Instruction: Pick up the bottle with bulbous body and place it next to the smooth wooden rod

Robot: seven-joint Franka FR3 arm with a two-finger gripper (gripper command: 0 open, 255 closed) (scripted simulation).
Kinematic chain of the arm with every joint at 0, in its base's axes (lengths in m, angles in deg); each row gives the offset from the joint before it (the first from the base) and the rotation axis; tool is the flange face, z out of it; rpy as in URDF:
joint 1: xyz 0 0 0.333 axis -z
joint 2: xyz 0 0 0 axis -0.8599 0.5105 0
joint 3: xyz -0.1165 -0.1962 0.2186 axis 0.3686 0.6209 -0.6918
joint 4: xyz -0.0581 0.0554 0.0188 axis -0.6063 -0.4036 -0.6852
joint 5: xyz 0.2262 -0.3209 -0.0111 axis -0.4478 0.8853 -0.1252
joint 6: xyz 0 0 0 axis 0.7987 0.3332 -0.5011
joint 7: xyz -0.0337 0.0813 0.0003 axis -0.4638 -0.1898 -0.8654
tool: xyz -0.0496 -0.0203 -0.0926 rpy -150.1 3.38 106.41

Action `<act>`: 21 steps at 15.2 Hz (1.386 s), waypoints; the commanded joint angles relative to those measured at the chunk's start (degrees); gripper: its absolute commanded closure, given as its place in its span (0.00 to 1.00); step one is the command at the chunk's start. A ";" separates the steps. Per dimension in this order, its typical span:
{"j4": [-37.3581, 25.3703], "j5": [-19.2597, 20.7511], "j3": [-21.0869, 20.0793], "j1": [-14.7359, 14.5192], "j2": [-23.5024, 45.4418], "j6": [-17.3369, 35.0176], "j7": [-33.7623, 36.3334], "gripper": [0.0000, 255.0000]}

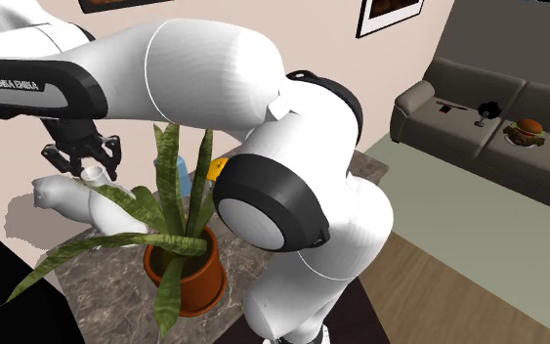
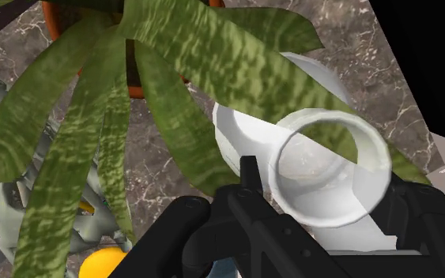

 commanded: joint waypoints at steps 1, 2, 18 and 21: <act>1.65 -0.06 -0.07 -0.05 -0.07 1.63 -0.11 1.00; 2.49 -0.11 -0.10 -0.07 -0.15 2.40 -0.17 1.00; 14.11 -0.35 -0.96 -0.45 0.60 14.71 -0.54 1.00; 15.94 -0.26 -1.18 -0.50 1.13 17.05 -0.48 1.00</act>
